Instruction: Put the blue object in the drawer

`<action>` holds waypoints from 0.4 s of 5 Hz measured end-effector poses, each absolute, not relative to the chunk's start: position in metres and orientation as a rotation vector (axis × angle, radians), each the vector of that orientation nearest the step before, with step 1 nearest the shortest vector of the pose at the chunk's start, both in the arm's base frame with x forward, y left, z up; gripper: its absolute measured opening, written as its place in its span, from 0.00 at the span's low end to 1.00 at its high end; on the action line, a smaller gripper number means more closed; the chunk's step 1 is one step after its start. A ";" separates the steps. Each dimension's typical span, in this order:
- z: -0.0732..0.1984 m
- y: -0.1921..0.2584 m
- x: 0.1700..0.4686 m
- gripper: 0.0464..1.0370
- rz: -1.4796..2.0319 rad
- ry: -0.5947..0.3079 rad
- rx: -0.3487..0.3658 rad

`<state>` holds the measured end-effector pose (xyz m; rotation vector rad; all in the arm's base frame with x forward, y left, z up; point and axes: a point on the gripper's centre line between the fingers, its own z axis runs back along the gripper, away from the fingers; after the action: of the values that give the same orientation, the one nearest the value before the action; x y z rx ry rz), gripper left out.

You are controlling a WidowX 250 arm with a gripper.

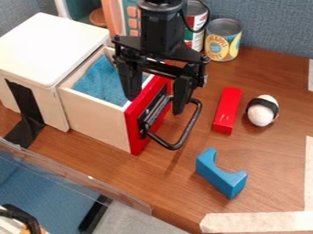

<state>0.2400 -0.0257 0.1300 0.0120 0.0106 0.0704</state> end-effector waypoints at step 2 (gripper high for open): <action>0.111 -0.033 0.240 0.96 0.169 0.004 -0.060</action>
<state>0.2402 -0.0331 0.1114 -0.0597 0.0040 0.1690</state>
